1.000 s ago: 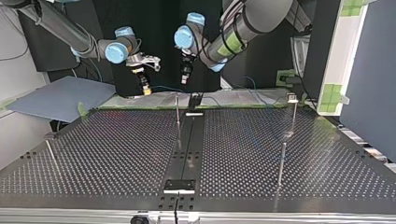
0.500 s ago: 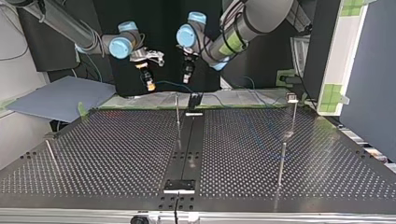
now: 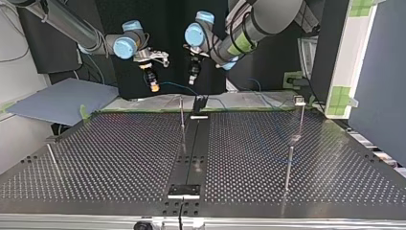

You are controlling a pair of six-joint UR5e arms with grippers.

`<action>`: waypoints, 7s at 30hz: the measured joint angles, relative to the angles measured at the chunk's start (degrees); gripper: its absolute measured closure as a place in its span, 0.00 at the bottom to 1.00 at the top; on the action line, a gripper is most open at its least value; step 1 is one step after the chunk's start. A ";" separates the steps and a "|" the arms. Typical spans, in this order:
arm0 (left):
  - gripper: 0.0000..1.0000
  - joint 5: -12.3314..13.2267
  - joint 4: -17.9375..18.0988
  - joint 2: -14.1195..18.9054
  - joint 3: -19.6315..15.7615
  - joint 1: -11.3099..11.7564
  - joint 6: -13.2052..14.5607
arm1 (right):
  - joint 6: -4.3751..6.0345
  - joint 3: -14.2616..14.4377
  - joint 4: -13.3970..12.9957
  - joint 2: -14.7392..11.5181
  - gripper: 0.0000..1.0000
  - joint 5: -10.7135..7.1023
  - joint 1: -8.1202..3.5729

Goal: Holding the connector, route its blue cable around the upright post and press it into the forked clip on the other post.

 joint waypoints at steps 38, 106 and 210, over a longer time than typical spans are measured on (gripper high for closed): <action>0.00 2.00 3.02 -0.05 0.08 1.29 8.53 | 1.77 -0.03 -0.74 0.08 1.00 -10.27 -1.54; 1.00 3.26 6.18 -0.57 1.92 2.81 3.64 | 1.74 -0.60 -2.01 0.07 1.00 -2.87 -3.22; 1.00 8.87 -3.34 -6.85 15.37 8.32 -3.20 | 3.70 -3.75 -3.88 3.16 1.00 -3.16 -6.38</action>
